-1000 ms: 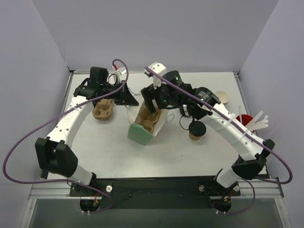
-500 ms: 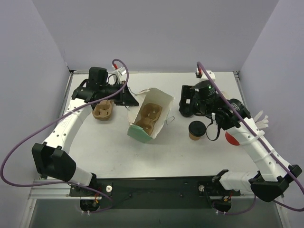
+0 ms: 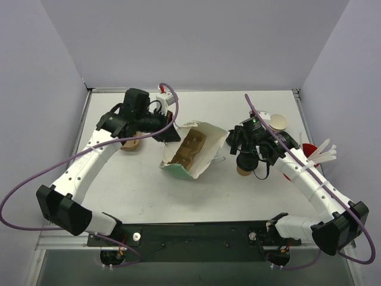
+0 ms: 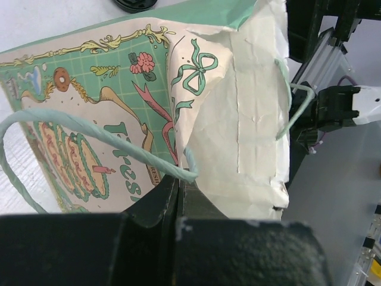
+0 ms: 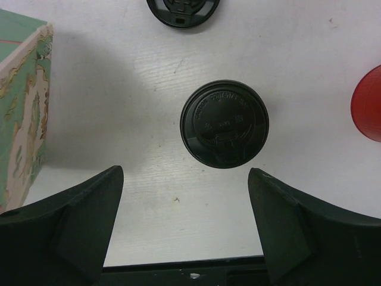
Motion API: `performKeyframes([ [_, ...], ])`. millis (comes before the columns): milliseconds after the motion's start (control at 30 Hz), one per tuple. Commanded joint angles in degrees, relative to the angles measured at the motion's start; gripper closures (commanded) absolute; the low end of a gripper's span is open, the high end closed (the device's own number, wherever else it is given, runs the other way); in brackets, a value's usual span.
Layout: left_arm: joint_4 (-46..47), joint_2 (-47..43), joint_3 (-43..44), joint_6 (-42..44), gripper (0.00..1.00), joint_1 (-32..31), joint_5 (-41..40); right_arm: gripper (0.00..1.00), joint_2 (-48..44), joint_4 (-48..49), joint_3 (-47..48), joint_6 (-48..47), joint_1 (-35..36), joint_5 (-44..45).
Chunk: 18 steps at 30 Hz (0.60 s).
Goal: Pack the takeout coffee
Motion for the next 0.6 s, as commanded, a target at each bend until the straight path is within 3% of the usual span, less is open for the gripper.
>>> performKeyframes([
  [0,-1.71,-0.9,2.92,4.14,1.0,-1.27,-3.01,0.2,-2.01,1.84,-3.18,2.05,-1.04,-0.88],
  [233,-0.92,-2.48,1.95,6.34,1.0,-3.65,-7.74,0.2,-4.56,3.68,-5.3,3.02,-2.7,-0.88],
  [567,0.49,-0.99,5.73,3.01,1.0,-3.56,-11.79,0.21,-7.63,2.99,2.43,3.89,-2.62,-4.03],
])
